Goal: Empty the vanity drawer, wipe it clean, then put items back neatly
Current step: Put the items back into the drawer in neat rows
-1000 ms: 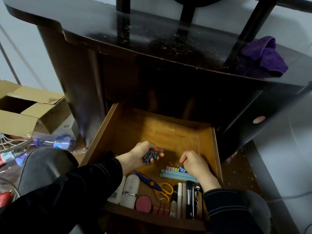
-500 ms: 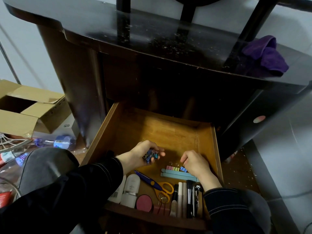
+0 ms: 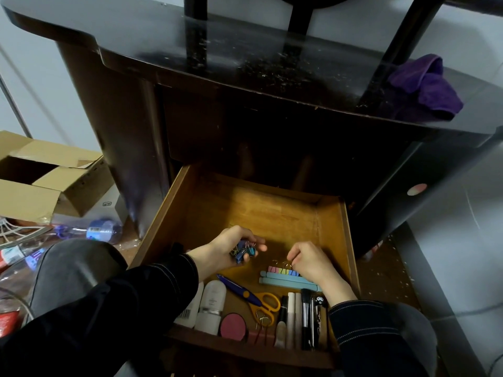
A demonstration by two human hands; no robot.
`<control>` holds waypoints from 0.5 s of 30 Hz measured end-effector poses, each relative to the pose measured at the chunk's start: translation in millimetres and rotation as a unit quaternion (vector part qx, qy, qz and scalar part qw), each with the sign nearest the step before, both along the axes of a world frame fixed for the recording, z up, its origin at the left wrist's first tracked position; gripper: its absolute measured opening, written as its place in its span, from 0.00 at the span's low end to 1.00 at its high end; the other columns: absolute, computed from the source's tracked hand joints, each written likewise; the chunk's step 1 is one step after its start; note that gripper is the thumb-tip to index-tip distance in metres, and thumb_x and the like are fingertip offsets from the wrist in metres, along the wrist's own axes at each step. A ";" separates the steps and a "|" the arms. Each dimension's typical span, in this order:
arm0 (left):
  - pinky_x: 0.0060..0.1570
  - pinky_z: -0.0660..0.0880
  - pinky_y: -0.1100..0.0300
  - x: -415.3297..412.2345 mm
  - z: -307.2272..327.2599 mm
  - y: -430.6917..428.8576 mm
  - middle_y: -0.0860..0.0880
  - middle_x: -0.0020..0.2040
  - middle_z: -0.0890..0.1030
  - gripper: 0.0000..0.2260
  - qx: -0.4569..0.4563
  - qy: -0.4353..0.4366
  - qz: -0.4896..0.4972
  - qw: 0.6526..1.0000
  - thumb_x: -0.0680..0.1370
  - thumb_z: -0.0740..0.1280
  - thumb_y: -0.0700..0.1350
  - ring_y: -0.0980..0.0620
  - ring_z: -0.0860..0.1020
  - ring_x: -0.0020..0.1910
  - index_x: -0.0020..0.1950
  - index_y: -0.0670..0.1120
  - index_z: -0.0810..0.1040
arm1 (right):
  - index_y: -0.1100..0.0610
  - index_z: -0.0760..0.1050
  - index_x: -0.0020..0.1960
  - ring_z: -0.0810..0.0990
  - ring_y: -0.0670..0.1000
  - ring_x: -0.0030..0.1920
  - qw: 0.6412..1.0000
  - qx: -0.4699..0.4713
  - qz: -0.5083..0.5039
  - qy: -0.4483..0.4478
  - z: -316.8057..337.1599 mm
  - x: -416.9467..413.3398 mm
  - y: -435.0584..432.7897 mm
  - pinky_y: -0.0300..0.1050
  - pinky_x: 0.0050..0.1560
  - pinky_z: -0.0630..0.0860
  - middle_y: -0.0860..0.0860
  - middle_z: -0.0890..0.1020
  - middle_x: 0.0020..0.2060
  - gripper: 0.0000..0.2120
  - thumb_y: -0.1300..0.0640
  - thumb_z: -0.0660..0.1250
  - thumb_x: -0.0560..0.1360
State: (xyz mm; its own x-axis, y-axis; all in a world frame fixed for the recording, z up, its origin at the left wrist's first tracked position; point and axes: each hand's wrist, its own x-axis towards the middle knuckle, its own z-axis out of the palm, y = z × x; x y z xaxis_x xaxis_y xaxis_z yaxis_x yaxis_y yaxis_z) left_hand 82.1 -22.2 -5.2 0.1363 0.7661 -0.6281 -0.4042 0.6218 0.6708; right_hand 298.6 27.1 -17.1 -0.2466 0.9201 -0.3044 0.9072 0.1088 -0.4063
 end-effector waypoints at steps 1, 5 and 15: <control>0.23 0.69 0.65 0.1 -0.1 0.1 0.41 0.48 0.85 0.14 0.001 -0.001 -0.003 1.000 0.79 0.61 0.38 0.52 0.78 0.33 0.60 0.35 0.80 | 0.47 0.79 0.49 0.80 0.46 0.50 1.000 -0.003 -0.003 0.003 0.8 -0.2 -0.5 0.47 0.53 0.81 0.46 0.80 0.49 0.15 0.67 0.63 0.78; 0.22 0.68 0.65 2.6 3.4 -0.5 0.40 0.48 0.84 0.18 0.008 -0.008 -0.025 1.000 0.82 0.57 0.44 0.52 0.77 0.32 0.62 0.35 0.79 | 0.47 0.80 0.51 0.81 0.44 0.50 0.997 0.062 -0.007 0.055 10.3 -2.7 0.0 0.46 0.53 0.81 0.43 0.82 0.48 0.08 0.60 0.69 0.78; 0.23 0.68 0.64 12.2 12.2 -5.6 0.35 0.55 0.83 0.30 0.064 0.032 -0.169 0.983 0.85 0.49 0.59 0.50 0.76 0.33 0.66 0.34 0.74 | 0.46 0.82 0.50 0.82 0.40 0.38 0.952 -0.027 0.056 0.299 35.5 -22.4 -16.3 0.31 0.37 0.73 0.47 0.85 0.42 0.05 0.56 0.73 0.77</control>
State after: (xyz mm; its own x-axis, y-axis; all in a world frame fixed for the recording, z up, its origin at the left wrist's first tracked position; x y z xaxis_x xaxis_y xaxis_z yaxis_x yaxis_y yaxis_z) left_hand 94.3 -27.8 7.0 0.3604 0.7575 -0.5444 -0.1430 0.6215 0.7702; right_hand 276.1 10.7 18.4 -0.4856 0.8652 -0.1254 0.4966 0.1549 -0.8540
